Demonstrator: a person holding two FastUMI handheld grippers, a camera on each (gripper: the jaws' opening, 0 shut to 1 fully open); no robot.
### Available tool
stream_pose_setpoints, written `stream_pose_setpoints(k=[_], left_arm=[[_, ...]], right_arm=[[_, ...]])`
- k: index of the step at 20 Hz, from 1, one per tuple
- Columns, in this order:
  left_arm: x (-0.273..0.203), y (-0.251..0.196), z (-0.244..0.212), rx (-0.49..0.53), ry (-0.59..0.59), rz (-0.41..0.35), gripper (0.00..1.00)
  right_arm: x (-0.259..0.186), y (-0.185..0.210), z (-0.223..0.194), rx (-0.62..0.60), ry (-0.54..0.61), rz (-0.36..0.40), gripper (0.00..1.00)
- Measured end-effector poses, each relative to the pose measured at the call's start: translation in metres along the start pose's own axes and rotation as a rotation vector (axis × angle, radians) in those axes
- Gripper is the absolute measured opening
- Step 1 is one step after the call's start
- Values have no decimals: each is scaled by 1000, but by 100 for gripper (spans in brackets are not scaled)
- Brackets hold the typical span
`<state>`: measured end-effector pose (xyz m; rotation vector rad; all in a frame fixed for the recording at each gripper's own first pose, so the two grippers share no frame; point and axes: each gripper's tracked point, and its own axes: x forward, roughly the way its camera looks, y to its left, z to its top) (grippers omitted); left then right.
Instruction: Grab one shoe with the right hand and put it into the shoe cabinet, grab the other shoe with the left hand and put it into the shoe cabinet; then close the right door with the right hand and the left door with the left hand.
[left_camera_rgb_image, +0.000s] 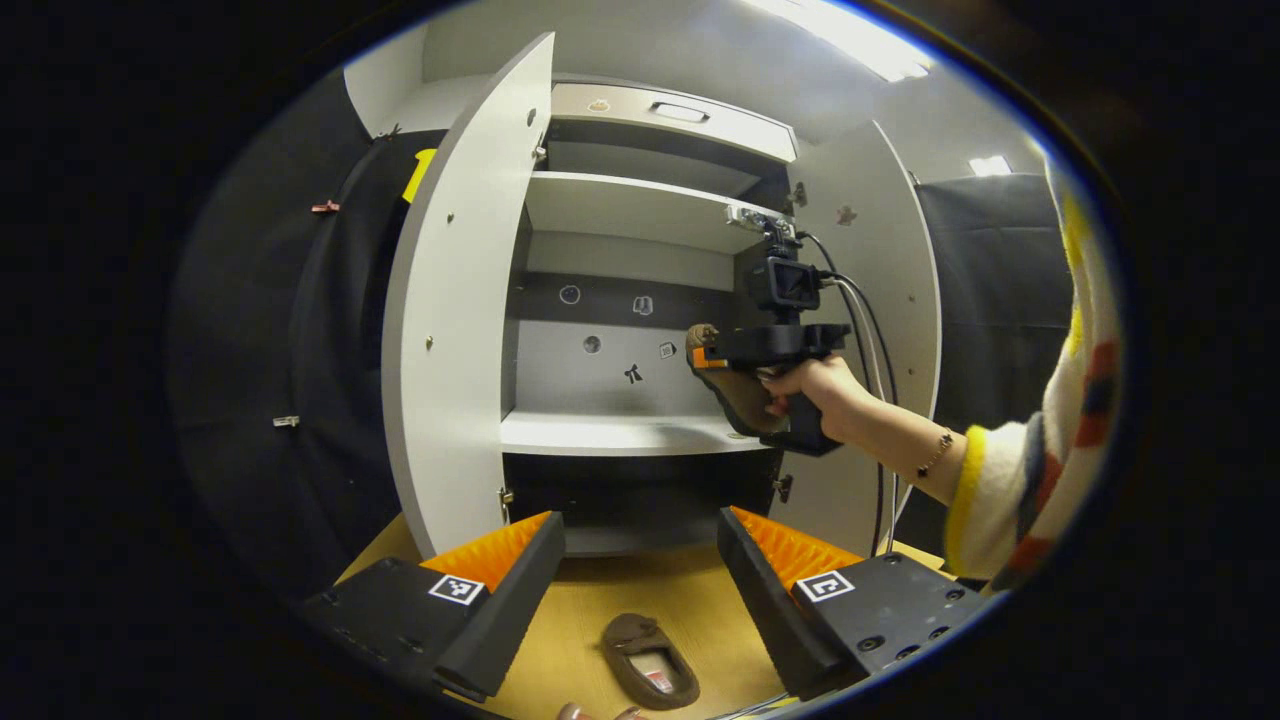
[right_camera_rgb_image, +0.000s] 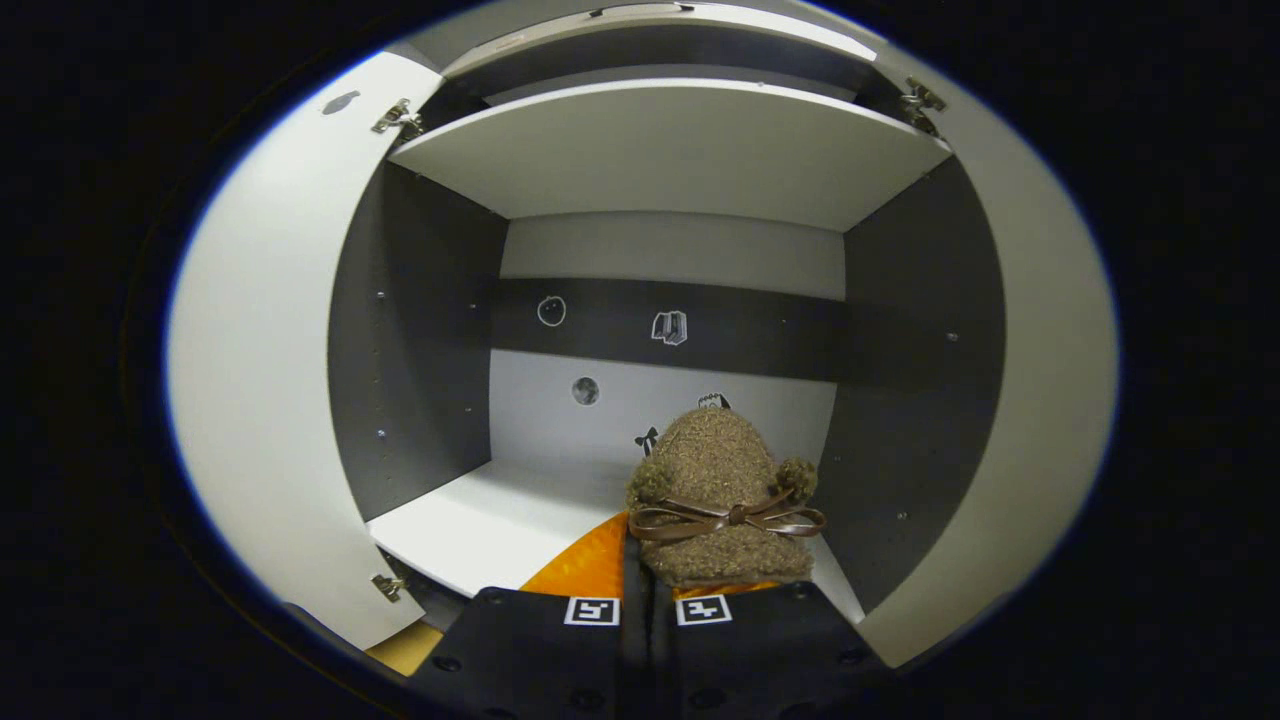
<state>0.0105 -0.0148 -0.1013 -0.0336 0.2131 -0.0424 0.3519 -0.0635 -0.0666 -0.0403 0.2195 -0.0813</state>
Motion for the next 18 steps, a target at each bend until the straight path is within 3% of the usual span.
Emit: stream_pose_setpoints(k=[8, 12, 14, 18], left_arm=[[12, 39, 7, -37, 8, 216, 98], [16, 51, 8, -48, 17, 276, 97], [18, 54, 11, -38, 16, 288, 97], [19, 55, 13, -17, 22, 291, 97]], right_arm=[[119, -43, -34, 19, 156, -63, 5], [137, -46, -85, 43, 304, -57, 9], [143, -48, -92, 40, 320, -67, 9], [131, -36, -102, 43, 376, -19, 22]])
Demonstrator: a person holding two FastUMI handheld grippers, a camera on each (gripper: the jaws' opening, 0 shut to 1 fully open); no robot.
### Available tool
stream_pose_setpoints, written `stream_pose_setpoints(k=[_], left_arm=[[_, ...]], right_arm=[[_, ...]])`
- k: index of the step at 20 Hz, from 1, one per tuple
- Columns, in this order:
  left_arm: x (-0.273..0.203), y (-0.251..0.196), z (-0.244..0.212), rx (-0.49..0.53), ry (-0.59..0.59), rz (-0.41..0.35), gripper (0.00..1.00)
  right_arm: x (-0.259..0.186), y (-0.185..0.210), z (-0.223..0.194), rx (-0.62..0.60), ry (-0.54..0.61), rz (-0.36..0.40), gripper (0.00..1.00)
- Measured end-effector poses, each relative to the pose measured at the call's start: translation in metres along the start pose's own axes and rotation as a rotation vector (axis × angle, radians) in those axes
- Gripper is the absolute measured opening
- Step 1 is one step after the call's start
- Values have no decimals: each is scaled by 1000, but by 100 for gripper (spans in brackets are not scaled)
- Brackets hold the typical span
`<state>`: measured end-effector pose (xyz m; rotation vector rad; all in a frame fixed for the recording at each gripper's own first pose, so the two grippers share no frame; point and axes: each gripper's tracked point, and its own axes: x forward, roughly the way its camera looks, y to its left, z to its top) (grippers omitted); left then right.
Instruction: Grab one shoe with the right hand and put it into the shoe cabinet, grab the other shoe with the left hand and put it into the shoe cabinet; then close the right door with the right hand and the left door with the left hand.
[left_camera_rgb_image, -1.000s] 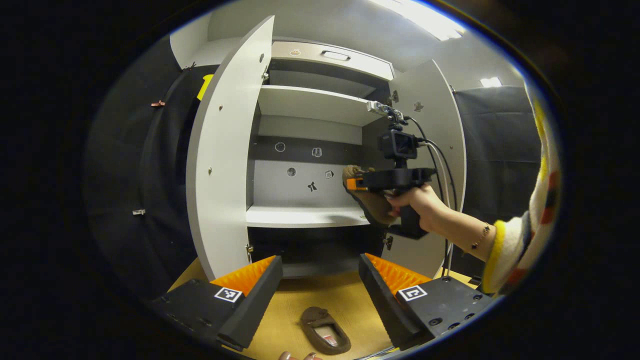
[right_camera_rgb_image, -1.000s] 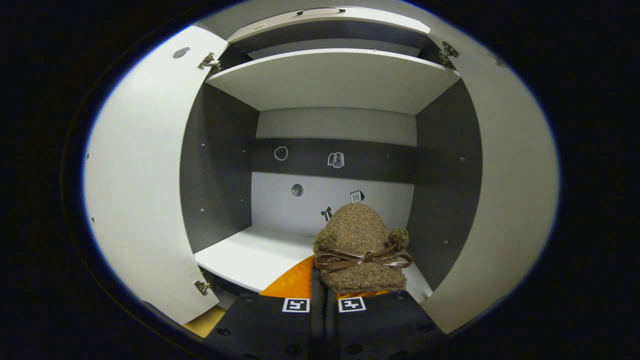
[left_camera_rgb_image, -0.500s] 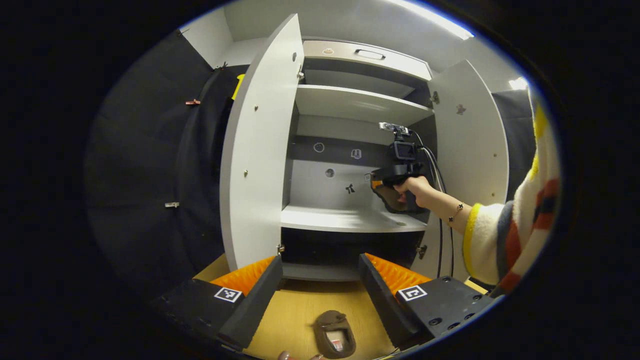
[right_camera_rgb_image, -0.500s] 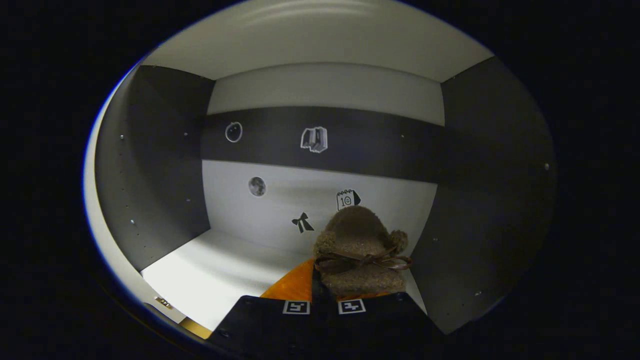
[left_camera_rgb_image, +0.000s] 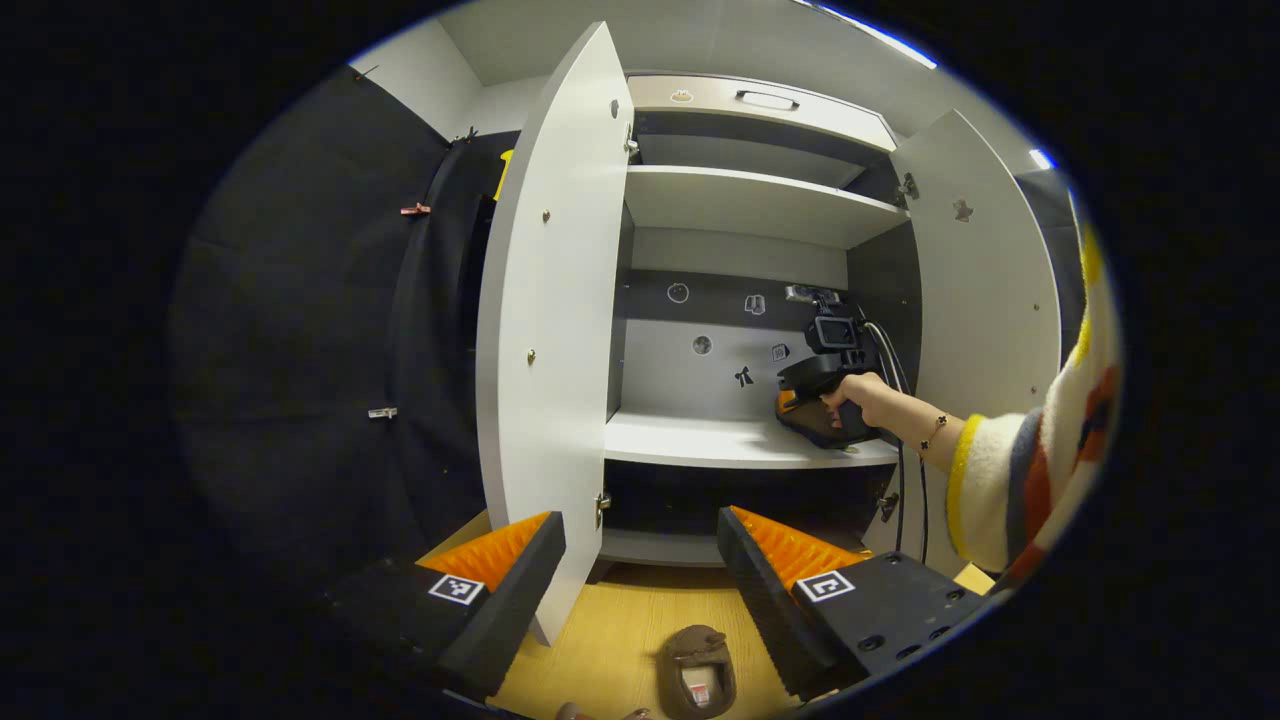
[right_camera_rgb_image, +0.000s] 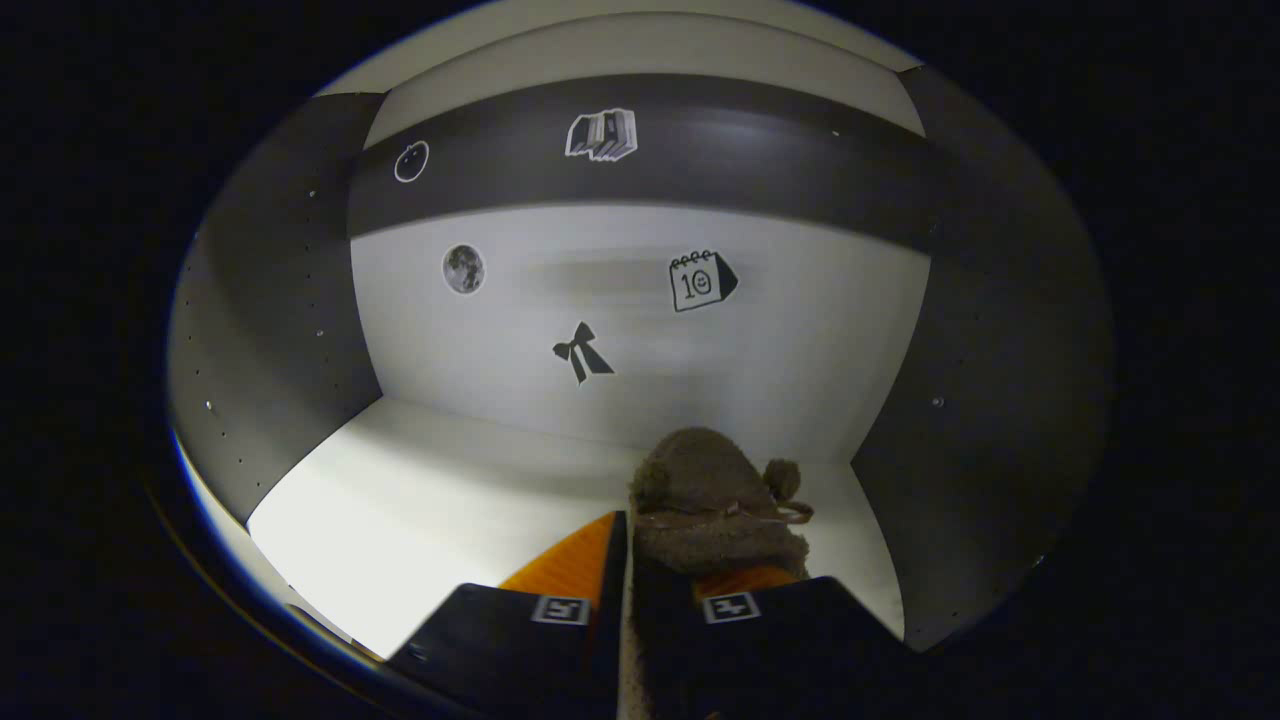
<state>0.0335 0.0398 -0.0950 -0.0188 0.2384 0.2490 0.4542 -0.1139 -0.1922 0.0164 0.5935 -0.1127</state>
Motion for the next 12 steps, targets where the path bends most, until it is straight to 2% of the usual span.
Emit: stream_pose_setpoints(k=[1, 4, 5, 7, 10, 12], left_arm=[[-1, -1, 1, 0, -3, -5, 98], [-2, -2, 2, -7, -7, -26, 98], [-3, -1, 1, -7, -7, -31, 98], [-5, -2, 0, -9, -4, -48, 98], [-8, -5, -9, -30, 8, -98, 98], [-10, -11, -21, -54, 37, -141, 98]], right_arm=[[-5, 1, 1, -5, -1, 0, 49], [-36, 9, 5, 18, -24, 36, 68], [-51, 11, 6, 29, -34, 51, 80], [-83, 14, 12, 28, -85, 71, 93], [-144, 20, 21, 35, -199, 107, 96], [-183, 25, 13, 20, -262, 119, 96]])
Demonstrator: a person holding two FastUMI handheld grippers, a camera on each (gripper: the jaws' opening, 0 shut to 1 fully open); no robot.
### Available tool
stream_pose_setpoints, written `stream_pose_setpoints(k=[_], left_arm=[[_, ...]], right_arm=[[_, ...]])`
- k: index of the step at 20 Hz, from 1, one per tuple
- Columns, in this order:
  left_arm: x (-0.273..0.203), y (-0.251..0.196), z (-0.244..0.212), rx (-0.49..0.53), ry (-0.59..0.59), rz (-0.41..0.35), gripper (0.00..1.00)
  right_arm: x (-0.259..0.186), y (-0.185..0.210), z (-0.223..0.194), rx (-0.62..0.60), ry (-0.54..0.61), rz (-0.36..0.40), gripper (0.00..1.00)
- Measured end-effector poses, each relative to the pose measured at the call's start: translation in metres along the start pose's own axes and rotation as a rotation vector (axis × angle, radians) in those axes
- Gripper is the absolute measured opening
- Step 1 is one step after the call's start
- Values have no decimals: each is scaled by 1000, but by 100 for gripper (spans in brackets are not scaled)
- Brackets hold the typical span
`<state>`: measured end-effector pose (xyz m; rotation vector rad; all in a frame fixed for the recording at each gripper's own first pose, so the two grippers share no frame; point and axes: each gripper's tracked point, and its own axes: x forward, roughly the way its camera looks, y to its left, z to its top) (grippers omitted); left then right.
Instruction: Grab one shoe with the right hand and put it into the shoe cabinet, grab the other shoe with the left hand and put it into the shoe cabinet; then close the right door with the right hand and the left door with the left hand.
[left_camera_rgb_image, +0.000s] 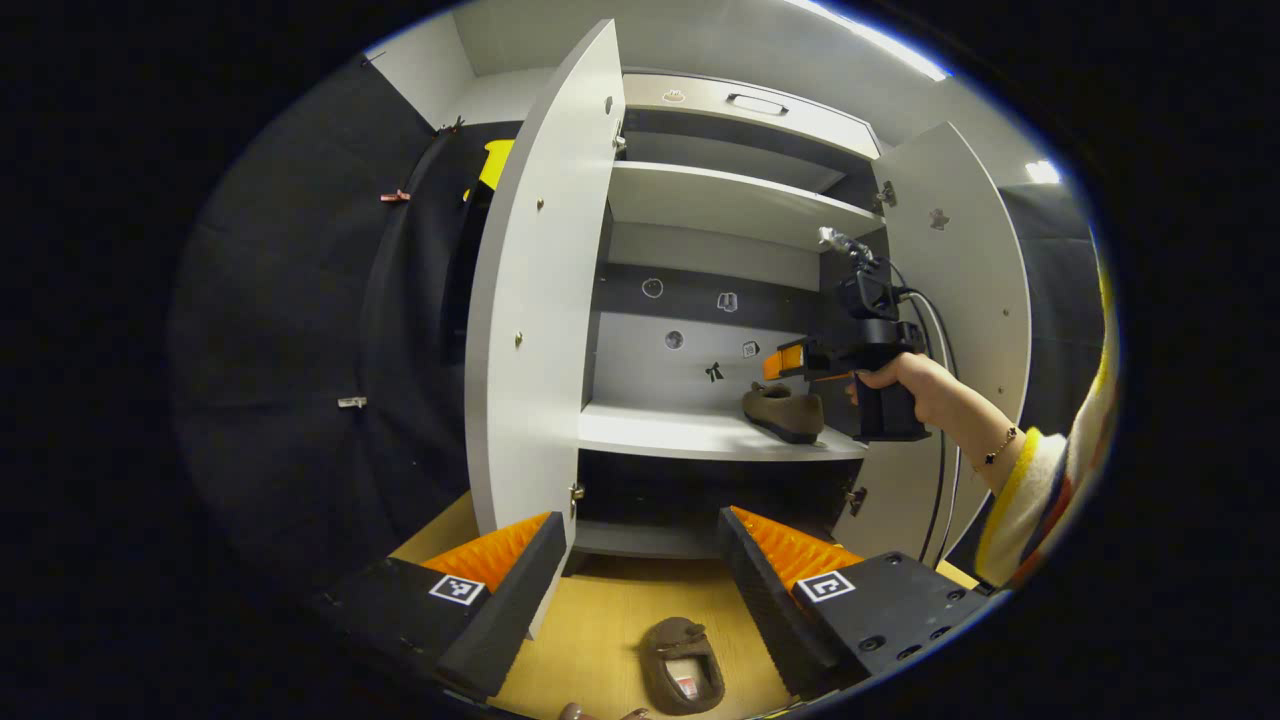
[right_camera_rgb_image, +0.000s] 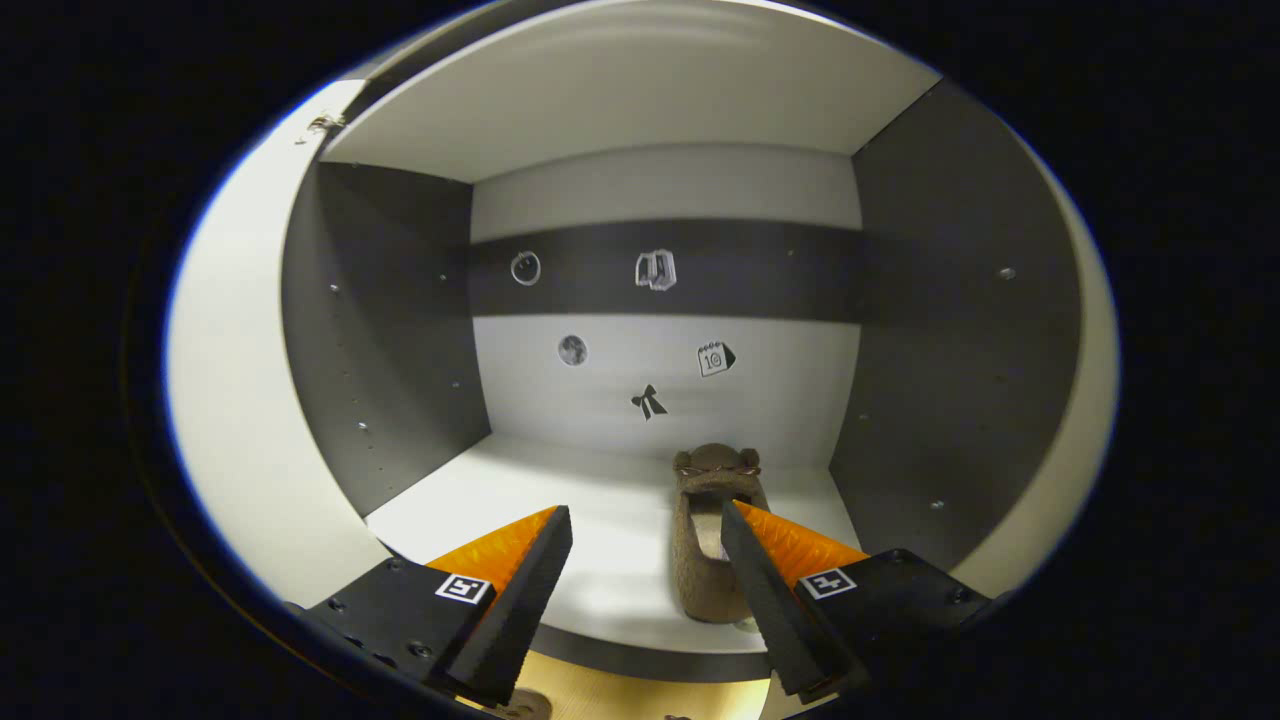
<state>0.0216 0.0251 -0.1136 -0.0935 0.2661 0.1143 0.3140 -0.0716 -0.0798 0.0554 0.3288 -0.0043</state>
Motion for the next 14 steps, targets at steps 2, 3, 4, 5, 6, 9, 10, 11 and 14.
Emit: stream_pose_setpoints(k=[2, 3, 4, 5, 6, 9, 10, 11, 14], left_arm=[[-2, -6, -15, -14, 36, -42, 98], [-3, -9, -22, -15, 50, -65, 98], [-3, -13, -28, -13, 65, -94, 97], [-4, -14, -35, -9, 74, -107, 97], [-3, -15, -44, -5, 88, -124, 96], [2, -18, -86, -24, 169, -181, 95], [4, -20, -102, -40, 204, -205, 95], [5, -21, -122, -51, 236, -213, 94], [14, -13, -177, -22, 314, -190, 94]], right_arm=[[-36, 13, -7, -46, -63, 26, 96], [-54, 20, -12, -74, -98, 39, 96], [-73, 25, -18, -95, -131, 39, 96], [-92, 31, -25, -107, -164, 42, 95], [-111, 37, -33, -111, -181, 40, 95], [-153, 45, -57, -82, -193, 33, 96], [-165, 43, -63, -78, -195, 20, 96], [-174, 39, -70, -78, -194, 2, 97], [-193, 29, -91, -71, -187, -44, 97]])
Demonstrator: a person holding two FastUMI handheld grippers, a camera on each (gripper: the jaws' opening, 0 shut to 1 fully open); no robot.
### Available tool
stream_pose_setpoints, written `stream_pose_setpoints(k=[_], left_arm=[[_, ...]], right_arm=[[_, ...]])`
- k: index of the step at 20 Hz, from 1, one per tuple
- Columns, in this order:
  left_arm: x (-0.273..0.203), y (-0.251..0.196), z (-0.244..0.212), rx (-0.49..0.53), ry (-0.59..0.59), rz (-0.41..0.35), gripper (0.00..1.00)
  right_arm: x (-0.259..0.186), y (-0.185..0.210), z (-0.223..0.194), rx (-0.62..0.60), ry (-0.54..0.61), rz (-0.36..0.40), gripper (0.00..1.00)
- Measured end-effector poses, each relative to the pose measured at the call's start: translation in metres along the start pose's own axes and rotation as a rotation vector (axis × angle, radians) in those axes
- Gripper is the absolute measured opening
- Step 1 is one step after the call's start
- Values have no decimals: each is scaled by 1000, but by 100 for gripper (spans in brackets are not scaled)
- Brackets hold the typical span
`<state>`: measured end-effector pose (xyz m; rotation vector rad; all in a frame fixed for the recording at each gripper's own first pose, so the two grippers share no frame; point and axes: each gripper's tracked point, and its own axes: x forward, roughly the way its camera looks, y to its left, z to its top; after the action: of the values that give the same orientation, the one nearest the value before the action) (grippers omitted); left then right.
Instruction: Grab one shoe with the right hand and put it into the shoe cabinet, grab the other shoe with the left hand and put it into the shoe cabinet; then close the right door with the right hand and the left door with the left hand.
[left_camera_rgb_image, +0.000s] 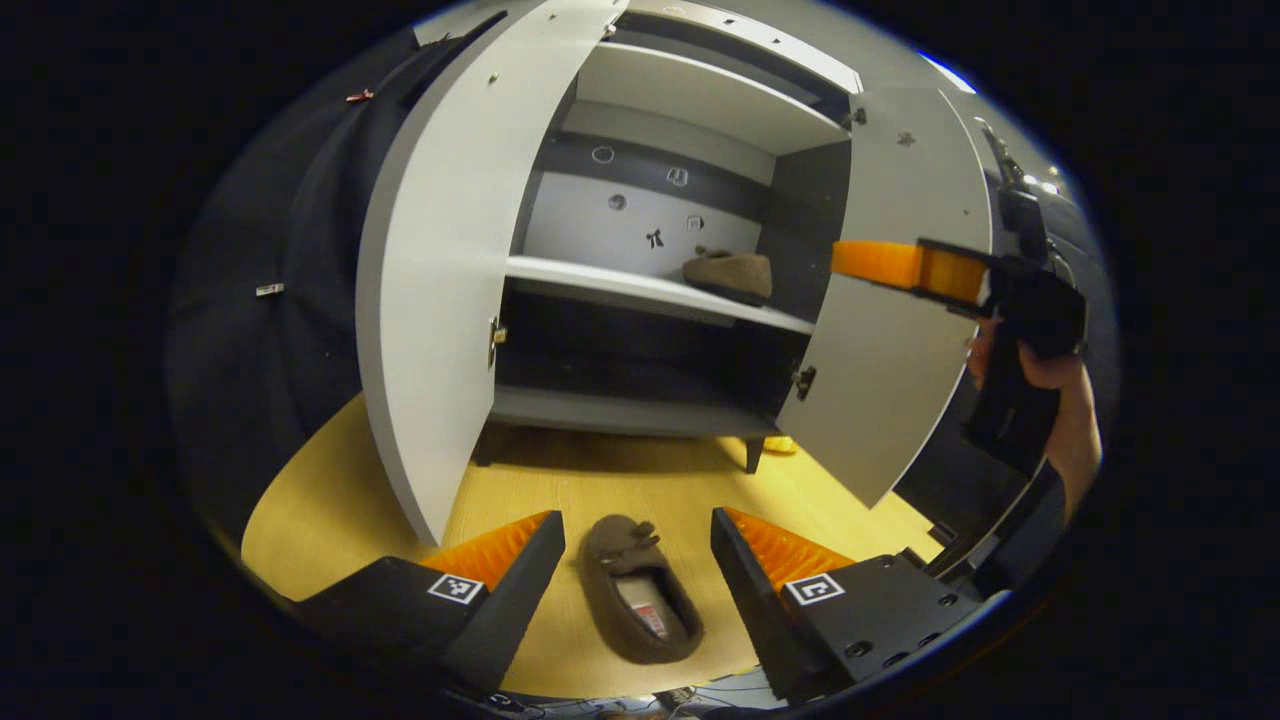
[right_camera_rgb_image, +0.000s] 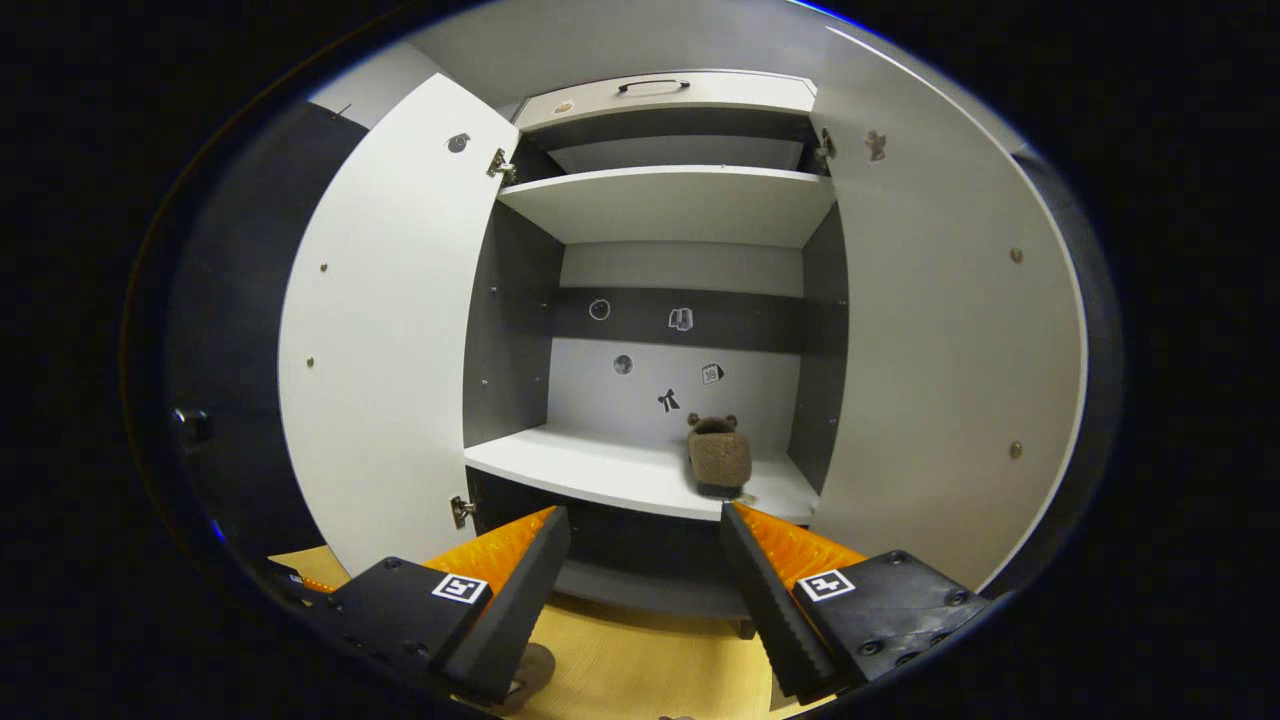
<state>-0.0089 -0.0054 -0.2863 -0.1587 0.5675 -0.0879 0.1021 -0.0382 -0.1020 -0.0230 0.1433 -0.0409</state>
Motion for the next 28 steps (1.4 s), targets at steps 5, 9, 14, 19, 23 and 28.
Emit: stream_pose_setpoints(k=[5, 9, 14, 19, 23, 28], left_arm=[[44, -3, -69, 0, 111, -14, 93], [75, 10, -102, 19, 149, 26, 83], [108, 21, -121, 23, 150, 53, 71], [136, 29, -116, 106, 121, 105, 54], [150, 37, -108, 138, 89, 142, 39], [145, 44, -101, 203, 99, 190, 8]], right_arm=[[-12, -33, -63, -10, 128, -83, 97], [-14, -47, -97, 47, 194, -98, 97], [-11, -51, -141, 63, 269, -68, 98], [-11, -52, -171, 60, 339, -24, 98], [-15, -58, -182, 62, 369, -10, 98], [-16, -49, -184, 46, 376, 15, 98]])
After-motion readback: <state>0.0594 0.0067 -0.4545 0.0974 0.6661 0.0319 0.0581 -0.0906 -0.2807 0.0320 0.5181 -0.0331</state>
